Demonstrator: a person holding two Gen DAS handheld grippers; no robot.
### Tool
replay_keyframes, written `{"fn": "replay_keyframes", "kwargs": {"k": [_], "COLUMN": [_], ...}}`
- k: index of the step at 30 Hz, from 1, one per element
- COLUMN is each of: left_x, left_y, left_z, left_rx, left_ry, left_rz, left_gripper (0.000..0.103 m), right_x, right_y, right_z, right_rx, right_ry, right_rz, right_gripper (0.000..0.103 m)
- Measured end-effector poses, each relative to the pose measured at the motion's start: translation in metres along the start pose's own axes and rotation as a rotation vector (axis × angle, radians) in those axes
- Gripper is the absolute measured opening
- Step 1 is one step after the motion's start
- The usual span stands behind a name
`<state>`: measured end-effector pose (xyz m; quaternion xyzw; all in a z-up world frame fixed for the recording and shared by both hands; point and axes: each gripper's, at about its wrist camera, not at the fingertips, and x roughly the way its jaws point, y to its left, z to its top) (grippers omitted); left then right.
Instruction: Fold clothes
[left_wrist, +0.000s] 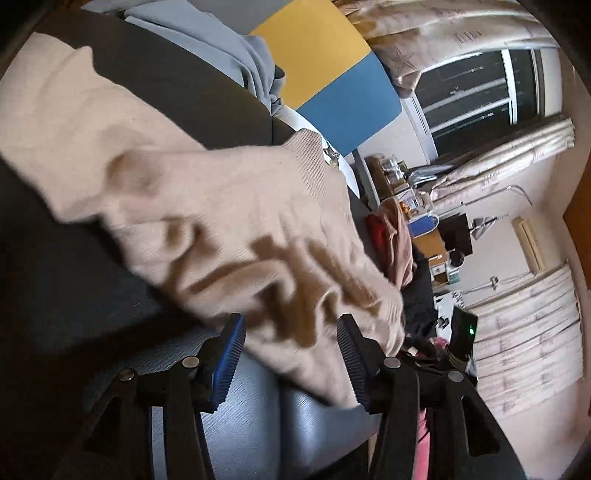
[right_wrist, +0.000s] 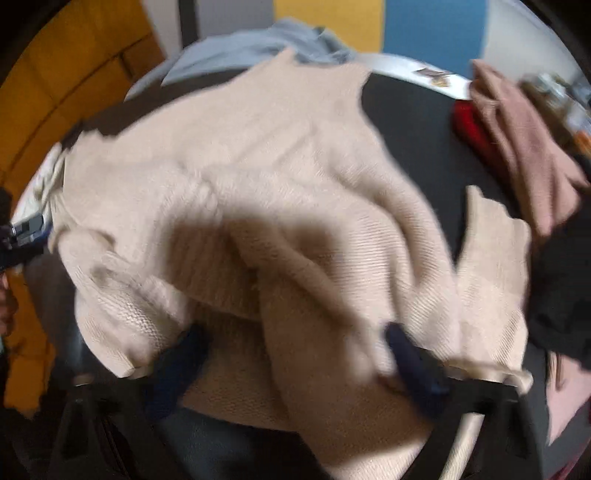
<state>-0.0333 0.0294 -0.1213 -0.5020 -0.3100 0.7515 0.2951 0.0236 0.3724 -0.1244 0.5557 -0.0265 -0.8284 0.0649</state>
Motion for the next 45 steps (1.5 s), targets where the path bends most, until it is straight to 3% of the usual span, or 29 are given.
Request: {"fn": "replay_keyframes", "kwargs": {"k": [2, 4, 6, 8, 9, 14, 16, 18, 21, 23, 24, 26, 29, 33, 37, 42, 45], "left_x": [0.011, 0.022, 0.025, 0.019, 0.013, -0.045, -0.055, -0.060, -0.057, -0.059, -0.061, -0.051, -0.037, -0.018, 0.000, 0.033, 0.062], "left_y": [0.000, 0.001, 0.000, -0.008, -0.013, -0.032, -0.022, -0.006, 0.022, 0.035, 0.038, 0.024, 0.002, -0.028, -0.056, -0.073, -0.069], "left_z": [0.008, 0.015, 0.018, 0.016, 0.013, -0.003, -0.013, -0.023, -0.036, -0.042, -0.044, -0.037, -0.027, -0.014, 0.006, 0.056, 0.078], "left_rx": [-0.028, -0.054, -0.041, 0.023, 0.060, 0.181, 0.162, 0.120, 0.009, -0.026, -0.026, 0.024, 0.098, 0.197, 0.294, 0.359, 0.395], "left_ry": [0.002, 0.004, 0.004, 0.002, -0.010, -0.040, -0.008, 0.022, 0.069, 0.080, 0.076, 0.071, 0.063, 0.053, 0.030, -0.008, 0.039], "left_rz": [0.016, 0.034, 0.074, 0.091, 0.080, -0.199, -0.241, -0.252, -0.260, -0.237, -0.217, -0.189, -0.147, -0.091, -0.014, 0.158, 0.269], "left_gripper": [0.053, 0.050, 0.039, 0.008, 0.006, 0.007, 0.013, 0.023, 0.028, 0.031, 0.032, 0.035, 0.036, 0.038, 0.041, 0.041, 0.041], "right_x": [-0.011, -0.029, -0.053, -0.077, -0.090, -0.146, -0.144, -0.132, -0.125, -0.127, -0.128, -0.133, -0.142, -0.147, -0.121, -0.048, 0.016], "right_y": [-0.006, -0.004, -0.001, 0.000, 0.000, -0.013, -0.029, -0.055, -0.076, -0.065, -0.059, -0.044, -0.022, 0.004, 0.023, 0.008, -0.012], "right_z": [0.001, -0.002, -0.008, -0.016, -0.019, -0.057, -0.084, -0.108, -0.130, -0.134, -0.134, -0.130, -0.121, -0.092, -0.037, 0.048, 0.084], "right_rx": [0.053, 0.040, 0.024, 0.010, 0.002, -0.001, 0.020, 0.115, 0.271, 0.254, 0.241, 0.195, 0.121, 0.064, 0.050, 0.152, 0.226], "right_ry": [-0.014, -0.074, -0.130, -0.185, -0.212, -0.268, -0.214, -0.146, -0.134, -0.165, -0.179, -0.202, -0.252, -0.315, -0.302, -0.188, -0.052], "right_rz": [0.008, -0.005, -0.032, -0.061, -0.084, -0.164, -0.271, -0.308, -0.220, -0.206, -0.204, -0.228, -0.247, -0.086, 0.082, 0.305, 0.217], "right_gripper": [0.013, 0.012, 0.012, 0.012, 0.012, 0.012, 0.017, 0.038, 0.044, 0.049, 0.058, 0.064, 0.064, 0.077, 0.078, 0.078, 0.078]}}
